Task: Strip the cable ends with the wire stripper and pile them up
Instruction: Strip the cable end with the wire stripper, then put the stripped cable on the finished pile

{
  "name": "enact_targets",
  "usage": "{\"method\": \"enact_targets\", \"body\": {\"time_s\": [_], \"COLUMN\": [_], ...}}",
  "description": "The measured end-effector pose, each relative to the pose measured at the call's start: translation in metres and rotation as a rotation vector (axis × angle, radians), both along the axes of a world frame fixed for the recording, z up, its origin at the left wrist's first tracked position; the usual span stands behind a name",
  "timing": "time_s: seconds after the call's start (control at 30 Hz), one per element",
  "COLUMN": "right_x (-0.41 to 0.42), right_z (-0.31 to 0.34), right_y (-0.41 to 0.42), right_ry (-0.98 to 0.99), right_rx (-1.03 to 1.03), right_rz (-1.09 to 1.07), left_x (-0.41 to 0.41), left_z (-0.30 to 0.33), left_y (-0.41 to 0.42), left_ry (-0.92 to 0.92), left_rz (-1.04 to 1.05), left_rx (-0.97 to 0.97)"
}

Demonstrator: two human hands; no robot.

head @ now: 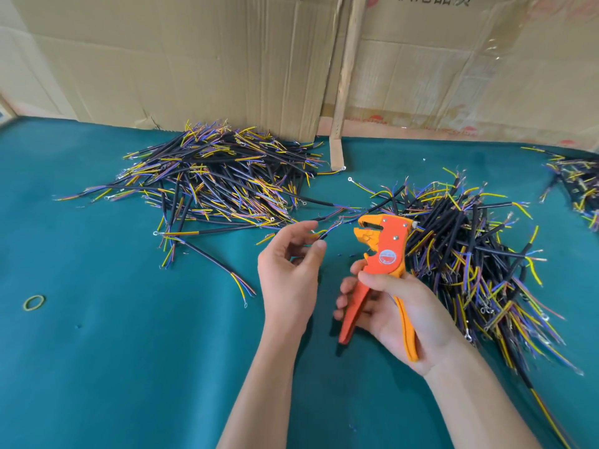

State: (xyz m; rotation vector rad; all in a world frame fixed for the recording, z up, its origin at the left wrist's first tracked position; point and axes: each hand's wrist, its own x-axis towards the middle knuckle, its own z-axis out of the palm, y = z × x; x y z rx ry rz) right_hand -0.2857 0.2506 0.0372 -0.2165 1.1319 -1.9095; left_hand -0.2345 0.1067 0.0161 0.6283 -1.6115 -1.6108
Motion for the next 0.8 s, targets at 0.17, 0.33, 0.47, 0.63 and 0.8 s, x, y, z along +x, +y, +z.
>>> {"method": "enact_targets", "body": {"time_s": [0.17, 0.33, 0.47, 0.63, 0.8], "right_x": [-0.003, 0.001, 0.004, 0.004, 0.002], "right_z": [-0.002, 0.001, 0.003, 0.003, 0.002], "right_y": [-0.001, -0.005, -0.003, -0.004, -0.006], "right_ry": [-0.095, -0.103, -0.056, -0.048, -0.076], "right_rx": [0.022, 0.002, -0.018, -0.009, -0.012], "right_rz": [-0.072, -0.039, 0.008, -0.005, -0.186], "left_x": [0.002, -0.021, -0.071, -0.114, -0.099], "left_z": [0.015, 0.077, 0.119, 0.111, 0.084], "left_y": [0.005, 0.019, 0.051, 0.035, -0.092], "left_ry": [0.075, 0.184, 0.13, -0.321, -0.693], "left_rz": [0.04, -0.023, -0.059, -0.435, -0.125], "left_rx": [0.148, 0.14, 0.002, -0.566, -0.772]}}
